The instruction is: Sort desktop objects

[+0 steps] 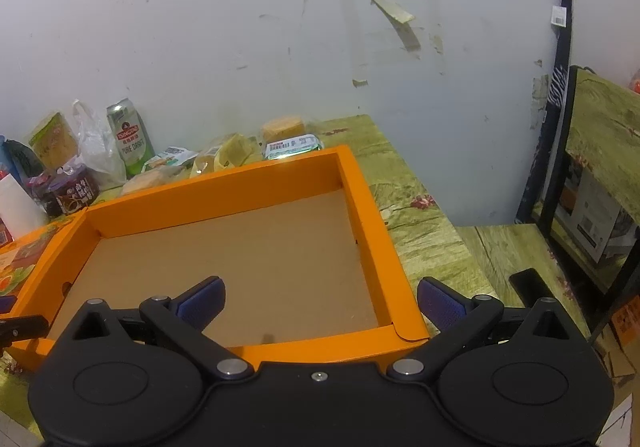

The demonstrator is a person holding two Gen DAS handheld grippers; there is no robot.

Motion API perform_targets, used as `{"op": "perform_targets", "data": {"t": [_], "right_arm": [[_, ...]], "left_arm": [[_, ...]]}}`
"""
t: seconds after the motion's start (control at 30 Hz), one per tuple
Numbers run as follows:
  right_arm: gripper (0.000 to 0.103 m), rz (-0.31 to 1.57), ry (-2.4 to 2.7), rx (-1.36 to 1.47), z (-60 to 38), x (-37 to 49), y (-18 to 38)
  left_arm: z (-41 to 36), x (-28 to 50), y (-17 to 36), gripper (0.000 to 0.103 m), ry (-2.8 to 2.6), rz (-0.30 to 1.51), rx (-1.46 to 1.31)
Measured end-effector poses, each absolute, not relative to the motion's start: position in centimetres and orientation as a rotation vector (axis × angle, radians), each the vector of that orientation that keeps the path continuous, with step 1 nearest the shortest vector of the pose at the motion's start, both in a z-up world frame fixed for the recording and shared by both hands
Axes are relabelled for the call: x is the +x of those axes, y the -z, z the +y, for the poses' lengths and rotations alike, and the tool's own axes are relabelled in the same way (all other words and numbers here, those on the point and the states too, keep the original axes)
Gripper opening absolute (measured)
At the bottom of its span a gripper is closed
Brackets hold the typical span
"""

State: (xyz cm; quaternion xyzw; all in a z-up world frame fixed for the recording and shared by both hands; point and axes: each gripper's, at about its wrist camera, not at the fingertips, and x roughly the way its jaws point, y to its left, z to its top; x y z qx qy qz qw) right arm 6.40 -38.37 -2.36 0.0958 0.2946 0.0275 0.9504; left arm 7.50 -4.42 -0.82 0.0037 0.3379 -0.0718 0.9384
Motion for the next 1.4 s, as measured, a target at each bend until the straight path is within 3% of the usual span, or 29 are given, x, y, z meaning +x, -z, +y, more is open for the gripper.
{"op": "perform_targets", "data": {"t": [0.47,0.7,0.87,1.2,1.33,1.4], "right_arm": [[0.103,0.587,-0.052,0.247,-40.1,6.2,2.1],[0.103,0.46,-0.105,0.284,-41.8,5.6,-2.4],[0.103,0.356,-0.309,0.237,-40.6,6.3,-9.0],[0.103,0.317,-0.595,0.224,-34.0,15.3,-22.1],[0.103,0.366,-0.615,0.271,-30.8,21.6,-23.4],[0.103,0.437,-0.612,0.309,-29.5,25.0,-21.5]], "left_arm": [[-2.8,6.4,0.1,0.103,0.177,0.63,-0.018],[0.1,5.3,-4.7,0.103,0.213,0.494,-0.045],[1.2,5.6,-10.0,0.103,0.248,0.335,-0.017],[1.8,16.9,-19.3,0.103,0.189,0.352,-0.036],[1.0,22.7,-17.7,0.103,0.153,0.445,-0.037],[0.8,24.7,-15.3,0.103,0.15,0.504,-0.047]]}}
